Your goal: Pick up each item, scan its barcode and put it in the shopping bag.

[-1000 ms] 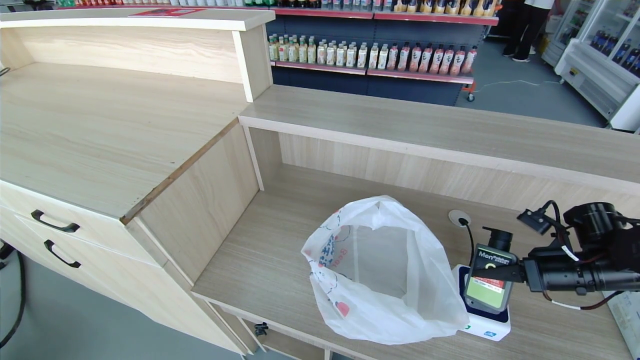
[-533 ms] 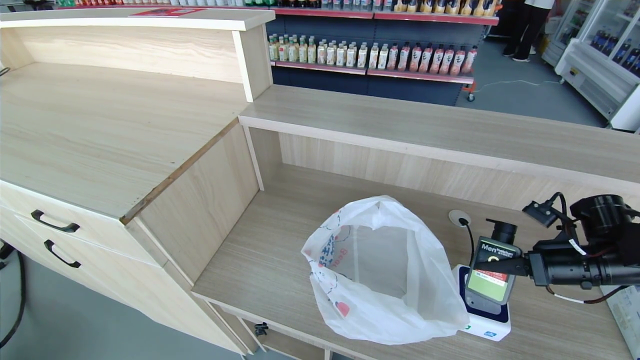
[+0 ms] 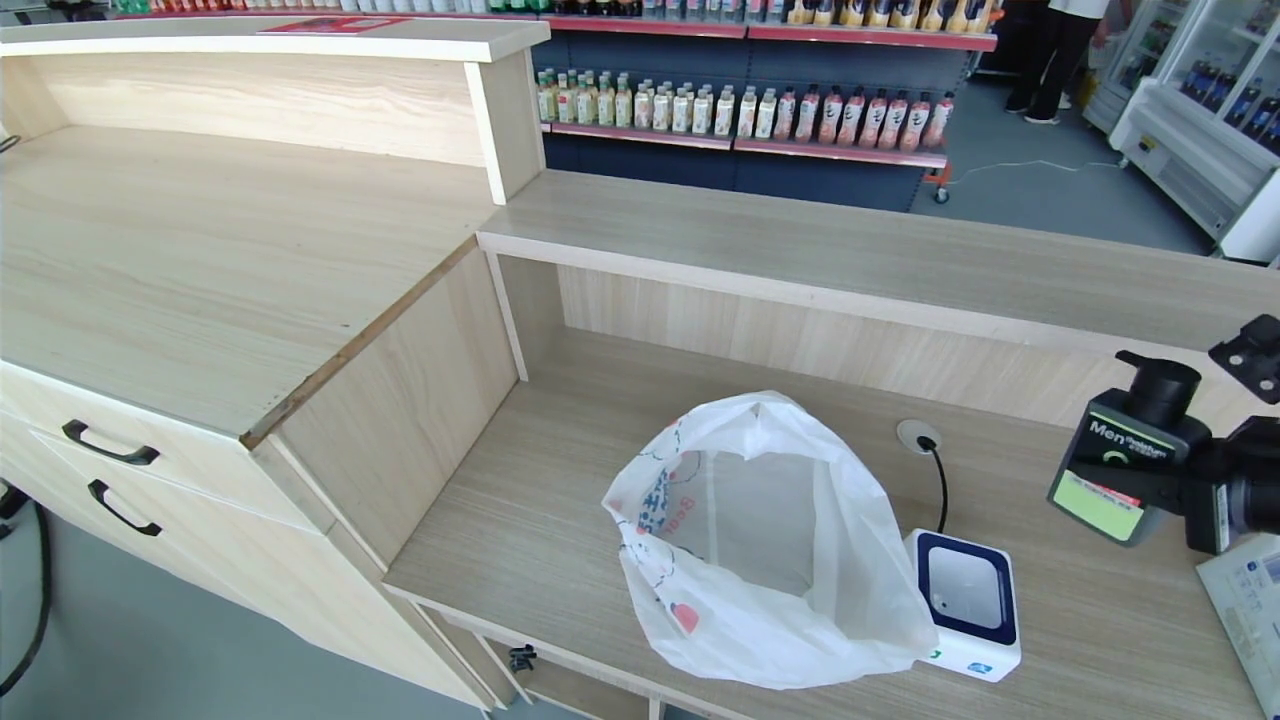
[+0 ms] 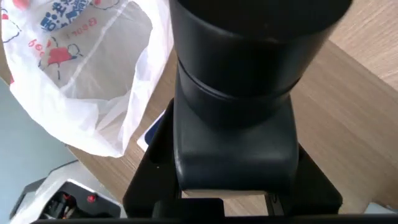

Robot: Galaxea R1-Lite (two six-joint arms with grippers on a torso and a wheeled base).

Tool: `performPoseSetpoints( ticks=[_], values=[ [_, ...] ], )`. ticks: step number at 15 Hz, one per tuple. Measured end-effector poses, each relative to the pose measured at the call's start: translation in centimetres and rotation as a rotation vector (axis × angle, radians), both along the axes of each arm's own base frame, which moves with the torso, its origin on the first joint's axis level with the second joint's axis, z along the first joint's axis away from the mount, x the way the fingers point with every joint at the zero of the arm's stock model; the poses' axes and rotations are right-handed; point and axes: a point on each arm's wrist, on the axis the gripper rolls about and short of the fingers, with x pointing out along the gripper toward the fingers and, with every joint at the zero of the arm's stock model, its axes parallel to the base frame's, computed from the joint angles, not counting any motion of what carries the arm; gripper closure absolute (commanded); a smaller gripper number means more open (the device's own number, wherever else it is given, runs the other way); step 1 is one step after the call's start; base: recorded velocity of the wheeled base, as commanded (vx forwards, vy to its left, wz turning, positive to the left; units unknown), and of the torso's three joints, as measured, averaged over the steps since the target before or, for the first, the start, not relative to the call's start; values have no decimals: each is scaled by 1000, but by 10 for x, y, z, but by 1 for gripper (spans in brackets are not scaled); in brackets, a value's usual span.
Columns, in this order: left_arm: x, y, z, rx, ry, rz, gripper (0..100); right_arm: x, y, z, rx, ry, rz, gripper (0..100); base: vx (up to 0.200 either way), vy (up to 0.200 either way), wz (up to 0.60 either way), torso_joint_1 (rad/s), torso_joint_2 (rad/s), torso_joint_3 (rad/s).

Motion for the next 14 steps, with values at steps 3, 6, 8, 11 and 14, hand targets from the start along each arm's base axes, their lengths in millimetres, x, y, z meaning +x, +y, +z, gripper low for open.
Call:
performPoseSetpoints(
  ticks=[3,6,8,11,14],
  values=[
    [0,0,0,0,0,0,0,-25,0,20,-92,-183,-163,100,0,0,0,0,0,0],
    [0,0,0,0,0,0,0,-33,11,34,-141,-351,-353,100,0,0,0,0,0,0],
    [0,0,0,0,0,0,0,-35,20,30,-121,-366,-444,100,0,0,0,0,0,0],
    [0,0,0,0,0,0,0,-37,23,22,-131,-329,-488,100,0,0,0,0,0,0],
    [0,0,0,0,0,0,0,-40,25,13,-131,-245,-483,100,0,0,400,2,0,2]
  ],
)
